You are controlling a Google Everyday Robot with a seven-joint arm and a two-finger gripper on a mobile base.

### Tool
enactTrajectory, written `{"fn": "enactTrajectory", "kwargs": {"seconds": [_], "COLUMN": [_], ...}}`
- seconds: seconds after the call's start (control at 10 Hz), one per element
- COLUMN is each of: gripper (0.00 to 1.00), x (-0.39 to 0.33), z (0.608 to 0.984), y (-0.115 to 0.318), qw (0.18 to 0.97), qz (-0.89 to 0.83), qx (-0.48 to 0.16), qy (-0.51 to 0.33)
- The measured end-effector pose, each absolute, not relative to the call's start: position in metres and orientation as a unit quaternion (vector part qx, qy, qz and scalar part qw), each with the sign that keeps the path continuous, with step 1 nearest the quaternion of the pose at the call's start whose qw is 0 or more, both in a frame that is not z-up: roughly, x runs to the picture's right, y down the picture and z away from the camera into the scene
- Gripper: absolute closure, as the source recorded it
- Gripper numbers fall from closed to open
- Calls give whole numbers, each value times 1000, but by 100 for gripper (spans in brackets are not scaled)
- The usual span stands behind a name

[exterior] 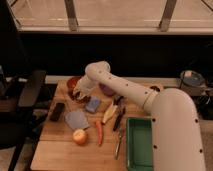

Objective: Place grapes in metal cup

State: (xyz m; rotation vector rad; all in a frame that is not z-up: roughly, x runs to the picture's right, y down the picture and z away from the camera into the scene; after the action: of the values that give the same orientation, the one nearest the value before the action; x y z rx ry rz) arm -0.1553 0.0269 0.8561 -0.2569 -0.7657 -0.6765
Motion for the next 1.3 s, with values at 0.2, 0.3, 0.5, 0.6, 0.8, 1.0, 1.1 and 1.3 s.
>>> {"fn": "enactTrajectory", "kwargs": {"seconds": [0.2, 0.3, 0.5, 0.6, 0.8, 1.0, 1.1, 1.3], "gripper": [100, 100, 100, 100, 100, 100, 100, 100], "x": [-142, -125, -99, -77, -32, -10, -13, -11], "z": [837, 824, 813, 808, 802, 800, 800, 800], "y": [2, -19, -41, -56, -81, -89, -89, -89], "qw": [876, 887, 900, 910, 930, 936, 936, 936], "qz": [-310, -303, -292, -279, -239, -223, -224, -224], "qx": [-94, -83, -76, -71, -64, -65, -65, -65], "qy": [-357, -339, -314, -298, -270, -263, -264, -263]}}
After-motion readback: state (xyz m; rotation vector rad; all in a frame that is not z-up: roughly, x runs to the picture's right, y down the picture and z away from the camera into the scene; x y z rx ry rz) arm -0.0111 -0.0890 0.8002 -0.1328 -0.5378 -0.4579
